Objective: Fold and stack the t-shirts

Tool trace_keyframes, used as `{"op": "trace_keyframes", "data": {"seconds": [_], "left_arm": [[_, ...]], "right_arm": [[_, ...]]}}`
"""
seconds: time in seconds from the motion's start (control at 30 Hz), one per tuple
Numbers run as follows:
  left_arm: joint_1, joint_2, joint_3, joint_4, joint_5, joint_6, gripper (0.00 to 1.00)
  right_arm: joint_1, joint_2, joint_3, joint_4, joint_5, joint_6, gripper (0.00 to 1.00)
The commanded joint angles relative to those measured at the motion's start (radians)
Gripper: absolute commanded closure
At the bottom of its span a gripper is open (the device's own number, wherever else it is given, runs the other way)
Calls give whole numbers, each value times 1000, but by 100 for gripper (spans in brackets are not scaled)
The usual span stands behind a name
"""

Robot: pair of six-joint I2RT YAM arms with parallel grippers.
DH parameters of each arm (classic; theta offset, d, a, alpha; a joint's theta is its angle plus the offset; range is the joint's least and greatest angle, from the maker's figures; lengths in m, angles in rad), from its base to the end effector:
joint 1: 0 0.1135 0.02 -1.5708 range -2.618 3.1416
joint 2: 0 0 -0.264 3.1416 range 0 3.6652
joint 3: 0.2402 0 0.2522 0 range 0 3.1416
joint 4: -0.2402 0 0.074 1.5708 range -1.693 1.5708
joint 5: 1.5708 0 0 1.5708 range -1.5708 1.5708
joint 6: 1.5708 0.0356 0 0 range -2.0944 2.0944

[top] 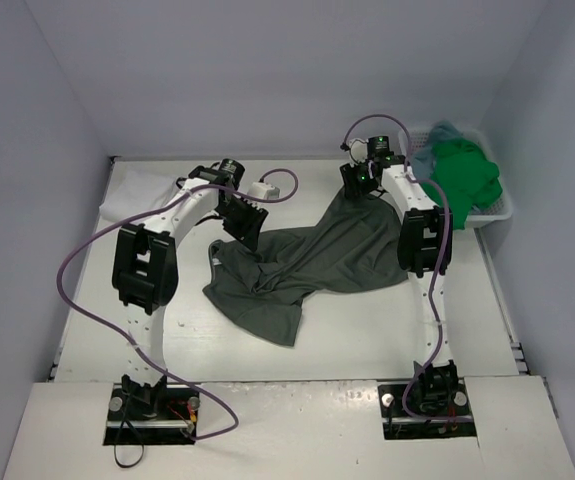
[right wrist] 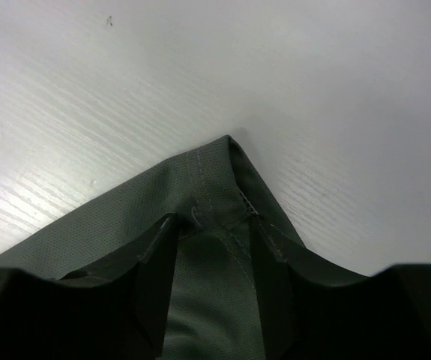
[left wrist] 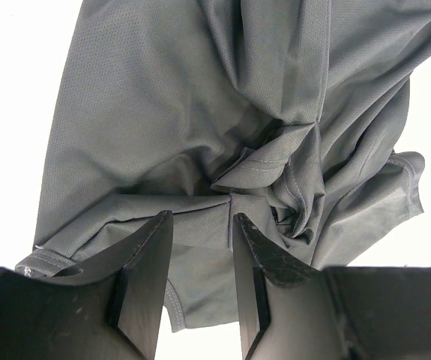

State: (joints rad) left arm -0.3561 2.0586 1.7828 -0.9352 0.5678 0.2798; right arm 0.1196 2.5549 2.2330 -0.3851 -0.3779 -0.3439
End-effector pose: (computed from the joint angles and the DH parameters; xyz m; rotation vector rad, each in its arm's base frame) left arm 0.3986 -0.1687 0.2404 0.9790 2.5168 -0.8050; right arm 0.5670 0.0814 0.1695 -0.7028 2.1233 0.3084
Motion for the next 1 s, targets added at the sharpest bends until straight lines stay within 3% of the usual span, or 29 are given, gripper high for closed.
{"op": "trace_keyframes", "data": {"seconds": [0.0, 0.13, 0.2, 0.27, 0.73, 0.97], "left_arm": [[0, -71, 1, 12, 9, 9, 68], [0, -71, -9, 16, 21, -1, 68], [0, -74, -13, 16, 21, 1, 68], [0, -75, -13, 16, 17, 2, 68], [-15, -71, -11, 42, 47, -16, 68], [-115, -75, -60, 81, 66, -13, 68]], "right_arm": [[6, -4, 22, 8, -26, -3, 59], [6, 4, 20, 11, -33, -6, 64], [6, 2, 16, 12, -33, -4, 85], [5, -7, 10, 15, -32, -1, 97], [3, -102, -131, 80, 36, 2, 100], [3, -110, -139, 81, 37, 10, 100]]}}
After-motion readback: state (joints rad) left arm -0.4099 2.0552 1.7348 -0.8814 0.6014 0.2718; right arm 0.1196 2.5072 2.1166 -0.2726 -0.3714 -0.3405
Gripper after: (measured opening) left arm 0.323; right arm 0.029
